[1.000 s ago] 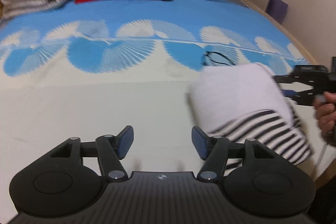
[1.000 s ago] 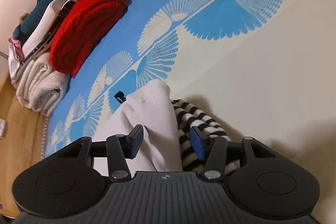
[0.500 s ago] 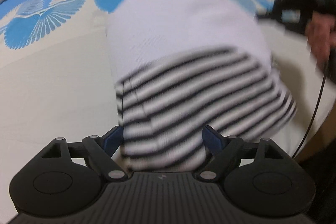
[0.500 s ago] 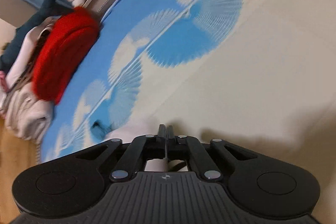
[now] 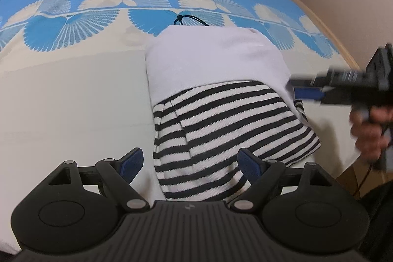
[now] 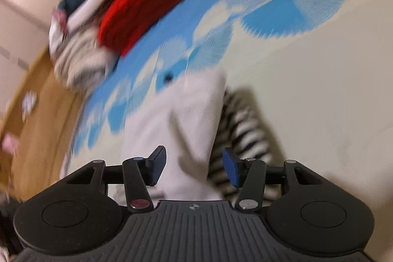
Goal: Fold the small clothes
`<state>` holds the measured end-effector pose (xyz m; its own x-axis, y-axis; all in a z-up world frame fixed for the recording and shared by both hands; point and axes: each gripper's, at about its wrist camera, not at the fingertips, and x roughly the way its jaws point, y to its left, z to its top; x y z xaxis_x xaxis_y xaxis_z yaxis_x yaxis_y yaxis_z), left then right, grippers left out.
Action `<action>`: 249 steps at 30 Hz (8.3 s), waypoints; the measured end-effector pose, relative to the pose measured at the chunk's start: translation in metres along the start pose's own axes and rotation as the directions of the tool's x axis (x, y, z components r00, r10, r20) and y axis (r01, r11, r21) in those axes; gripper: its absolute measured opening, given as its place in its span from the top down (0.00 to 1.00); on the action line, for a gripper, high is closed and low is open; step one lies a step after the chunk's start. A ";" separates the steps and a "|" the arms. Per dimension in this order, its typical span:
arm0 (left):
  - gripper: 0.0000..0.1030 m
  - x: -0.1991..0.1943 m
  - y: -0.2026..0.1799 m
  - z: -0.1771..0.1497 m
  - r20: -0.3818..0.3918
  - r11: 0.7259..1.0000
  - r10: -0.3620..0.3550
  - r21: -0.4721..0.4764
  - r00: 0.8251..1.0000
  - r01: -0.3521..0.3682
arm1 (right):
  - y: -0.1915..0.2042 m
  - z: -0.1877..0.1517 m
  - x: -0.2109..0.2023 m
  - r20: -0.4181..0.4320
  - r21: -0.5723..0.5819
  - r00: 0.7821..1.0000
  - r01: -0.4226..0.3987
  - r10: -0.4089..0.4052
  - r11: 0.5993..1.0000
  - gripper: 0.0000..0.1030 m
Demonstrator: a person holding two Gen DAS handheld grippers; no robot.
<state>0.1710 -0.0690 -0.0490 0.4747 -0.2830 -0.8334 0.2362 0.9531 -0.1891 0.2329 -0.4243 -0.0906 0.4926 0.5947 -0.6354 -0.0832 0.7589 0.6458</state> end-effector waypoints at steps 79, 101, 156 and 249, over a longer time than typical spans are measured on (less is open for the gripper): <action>0.08 0.135 0.090 0.094 -0.160 0.910 -0.336 -0.307 0.928 0.277 | -0.023 0.000 0.023 -0.094 0.058 0.944 0.323 -0.316 0.945 0.49; 0.49 0.039 0.182 0.137 0.119 0.953 -0.109 -0.270 0.987 0.138 | 0.089 0.033 0.106 0.050 0.005 0.985 0.166 -0.166 0.986 1.00; 0.01 -0.099 0.133 0.040 0.235 0.957 0.286 -0.128 0.929 -0.262 | 0.158 -0.016 0.030 0.303 -0.325 0.831 0.551 -0.467 0.769 0.52; 0.01 -0.084 0.058 -0.060 0.192 0.940 0.310 -0.210 0.931 -0.270 | 0.241 -0.150 0.021 0.346 -0.427 0.888 0.437 -0.304 0.791 0.27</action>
<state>0.0941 0.0170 -0.0210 0.6784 0.0119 -0.7346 -0.0846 0.9945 -0.0620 0.0938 -0.1888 -0.0117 0.7621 0.2057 -0.6139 -0.2207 0.9739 0.0523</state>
